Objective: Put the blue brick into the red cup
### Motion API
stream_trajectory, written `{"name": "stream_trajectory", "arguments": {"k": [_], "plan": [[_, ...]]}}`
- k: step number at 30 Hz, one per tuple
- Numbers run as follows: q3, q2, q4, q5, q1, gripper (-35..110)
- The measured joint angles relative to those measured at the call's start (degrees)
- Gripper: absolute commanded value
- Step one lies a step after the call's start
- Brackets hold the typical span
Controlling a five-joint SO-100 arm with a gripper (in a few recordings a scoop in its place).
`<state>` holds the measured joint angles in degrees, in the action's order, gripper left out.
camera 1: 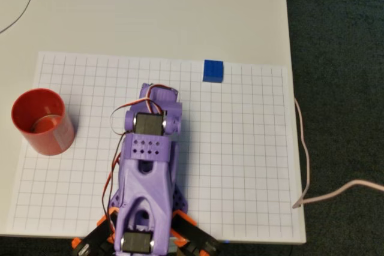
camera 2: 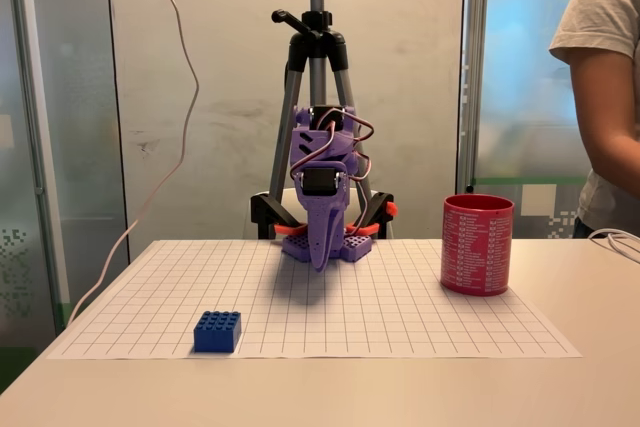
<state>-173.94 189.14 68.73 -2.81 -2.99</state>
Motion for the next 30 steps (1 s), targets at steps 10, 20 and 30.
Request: {"name": "stream_trajectory", "arguments": {"k": [10, 20, 30], "plan": [[0.0, 0.0, 0.0, 2.6, 3.0, 0], [0.0, 0.0, 0.0, 3.0, 2.8, 0], [15.8, 0.0, 4.0, 6.9, -12.7, 0]]}}
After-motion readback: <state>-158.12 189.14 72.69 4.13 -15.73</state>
